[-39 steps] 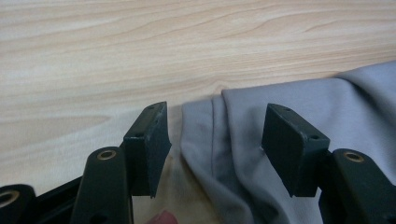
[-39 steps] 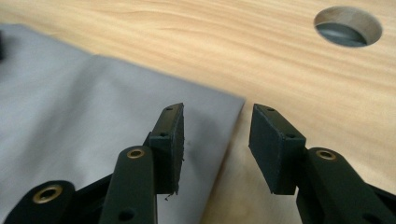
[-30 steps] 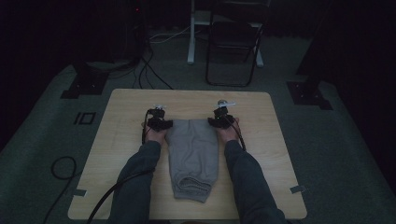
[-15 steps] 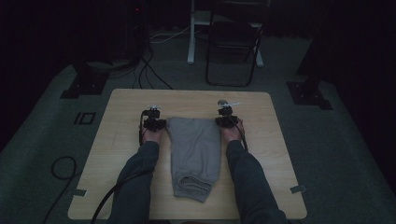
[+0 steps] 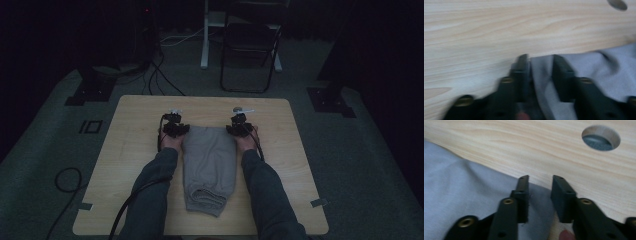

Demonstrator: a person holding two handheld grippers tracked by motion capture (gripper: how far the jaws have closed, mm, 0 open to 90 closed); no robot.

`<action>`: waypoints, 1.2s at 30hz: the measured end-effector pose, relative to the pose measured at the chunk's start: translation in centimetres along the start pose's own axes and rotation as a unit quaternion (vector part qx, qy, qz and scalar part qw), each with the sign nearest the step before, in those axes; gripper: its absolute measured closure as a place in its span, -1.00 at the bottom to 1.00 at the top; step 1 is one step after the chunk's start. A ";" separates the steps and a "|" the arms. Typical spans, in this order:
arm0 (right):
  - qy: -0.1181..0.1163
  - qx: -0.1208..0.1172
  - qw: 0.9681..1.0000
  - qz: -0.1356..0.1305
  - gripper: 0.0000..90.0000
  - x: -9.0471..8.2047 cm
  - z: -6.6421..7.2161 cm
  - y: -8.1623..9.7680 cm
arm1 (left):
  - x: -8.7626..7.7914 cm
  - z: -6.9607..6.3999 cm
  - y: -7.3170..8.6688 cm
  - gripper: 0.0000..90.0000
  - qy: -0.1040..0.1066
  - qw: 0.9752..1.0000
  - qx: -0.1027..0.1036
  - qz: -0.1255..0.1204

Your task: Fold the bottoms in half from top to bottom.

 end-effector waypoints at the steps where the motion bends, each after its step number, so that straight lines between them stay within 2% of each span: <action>1: 0.004 0.000 1.000 0.005 0.85 0.1 -0.2 0.1 | 0.0 0.0 0.0 0.96 0.000 1.000 0.000 0.000; 2: 0.008 0.011 1.000 0.011 1.00 0.0 -0.5 0.3 | 0.2 0.0 0.2 0.99 0.006 1.000 -0.004 -0.002; 3: 0.004 0.022 1.000 0.011 1.00 0.0 -0.6 0.3 | 0.1 0.2 0.2 1.00 0.006 1.000 -0.009 -0.005; 6: 0.013 0.042 0.999 0.013 1.00 -0.3 -1.4 0.2 | -0.4 1.2 0.2 1.00 0.001 0.999 -0.030 -0.014; 8: 0.042 0.056 0.997 0.015 1.00 -0.4 -2.4 0.4 | -0.8 2.2 0.2 1.00 -0.015 0.999 -0.048 -0.020; 11: 0.050 0.078 0.995 0.020 1.00 -0.5 -3.3 0.7 | -1.0 2.7 0.3 0.99 -0.012 0.998 -0.064 -0.020; 12: 0.046 0.085 0.995 0.016 0.99 -0.6 -3.3 0.5 | -1.0 2.8 0.3 0.96 -0.014 0.998 -0.062 -0.020; 14: 0.016 0.095 0.995 -0.001 0.68 -0.7 -2.8 0.0 | -1.0 2.8 0.2 0.68 -0.013 0.998 -0.064 -0.023; 15: -0.009 0.096 0.995 -0.009 0.52 -0.7 -2.2 -0.3 | -1.0 2.7 0.2 0.56 -0.012 0.997 -0.069 -0.023; 16: -0.021 0.090 0.996 -0.017 0.46 -0.7 -1.8 -0.6 | -1.0 2.7 0.2 0.47 -0.012 0.997 -0.073 -0.023; 18: -0.032 0.070 0.997 -0.024 0.32 -0.6 -0.8 -0.9 | -0.9 2.7 0.4 0.26 -0.017 0.997 -0.072 -0.019; 20: -0.034 0.056 0.998 -0.019 0.24 -0.2 -0.2 -0.7 | -0.7 2.6 0.5 0.14 -0.019 0.997 -0.069 -0.013; 23: -0.032 0.048 0.998 0.004 0.18 0.7 0.6 -0.2 | -0.4 2.6 1.0 0.02 -0.026 0.997 -0.066 -0.001; 26: -0.036 0.037 0.999 0.010 0.16 1.0 1.3 -0.2 | -0.3 2.5 1.1 -0.01 -0.030 0.998 -0.055 -0.003; 28: -0.022 0.016 0.999 0.017 0.17 1.1 1.4 -0.2 | -0.3 2.5 1.2 0.00 -0.034 0.998 -0.045 0.003; 30: -0.004 -0.009 1.000 0.024 0.36 1.1 1.6 -0.1 | -0.4 2.4 1.3 0.20 -0.035 0.999 -0.039 0.006; 31: -0.007 -0.006 1.000 0.026 0.44 1.0 1.7 -0.1 | -0.4 2.3 1.3 0.29 -0.031 0.999 -0.040 0.006; 34: -0.025 0.014 0.999 0.037 0.85 0.9 2.0 0.0 | -0.5 1.8 1.5 0.77 0.001 0.999 -0.044 0.011; 36: -0.027 0.026 0.998 0.040 0.90 0.9 2.1 0.0 | -0.5 1.7 1.4 0.86 0.004 0.999 -0.038 0.016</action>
Point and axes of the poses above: each handheld gripper's, and its own axes: x roughly forward along the jaws, y roughly out of its underside, z roughly to its left, the point moved 10 cm from there along x, roughly forward along the jaws, and after that the axes turned 4 degrees about x, right-handed, at the moved point
